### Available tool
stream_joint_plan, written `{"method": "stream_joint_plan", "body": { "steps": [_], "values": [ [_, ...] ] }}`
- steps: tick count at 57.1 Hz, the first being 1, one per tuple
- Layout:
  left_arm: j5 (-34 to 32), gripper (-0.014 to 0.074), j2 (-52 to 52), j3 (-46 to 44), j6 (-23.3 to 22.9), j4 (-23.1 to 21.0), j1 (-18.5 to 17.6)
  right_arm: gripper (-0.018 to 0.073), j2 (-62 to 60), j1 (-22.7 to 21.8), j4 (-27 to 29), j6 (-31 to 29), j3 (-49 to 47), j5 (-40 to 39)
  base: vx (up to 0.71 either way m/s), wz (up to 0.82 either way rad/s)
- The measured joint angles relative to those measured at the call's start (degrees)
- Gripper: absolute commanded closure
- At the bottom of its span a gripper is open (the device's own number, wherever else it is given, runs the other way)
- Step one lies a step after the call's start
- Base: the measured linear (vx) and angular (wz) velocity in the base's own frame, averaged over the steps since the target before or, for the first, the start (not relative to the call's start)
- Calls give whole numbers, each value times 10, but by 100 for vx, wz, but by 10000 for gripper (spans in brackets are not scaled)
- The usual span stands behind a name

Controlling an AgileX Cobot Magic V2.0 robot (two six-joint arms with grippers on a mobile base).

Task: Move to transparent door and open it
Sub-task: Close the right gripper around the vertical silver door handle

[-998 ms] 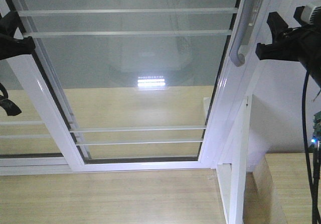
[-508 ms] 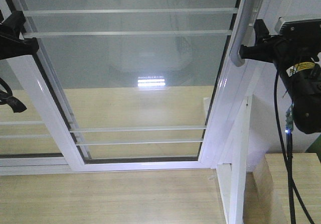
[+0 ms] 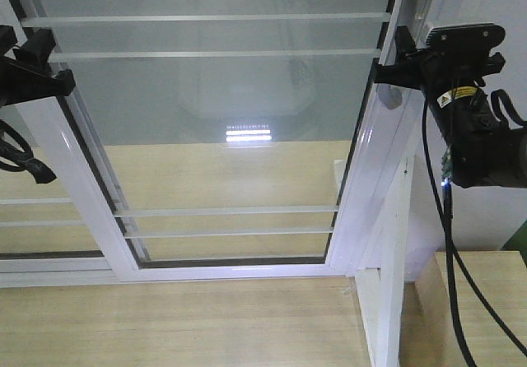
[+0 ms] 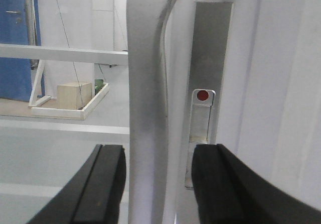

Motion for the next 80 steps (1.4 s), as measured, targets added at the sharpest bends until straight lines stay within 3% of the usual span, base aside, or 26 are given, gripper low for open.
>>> {"method": "stream_joint_plan", "body": {
  "steps": [35, 57, 80],
  "values": [
    [-1, 178, 0, 0, 0, 0, 0, 175, 76, 0, -19, 1, -103, 10, 0, 0],
    [-1, 178, 0, 0, 0, 0, 0, 179, 87, 0, -23, 1, -115, 15, 0, 0],
    [-1, 178, 0, 0, 0, 0, 0, 362, 87, -3, -34, 3, -115, 16, 0, 0]
  ]
}}
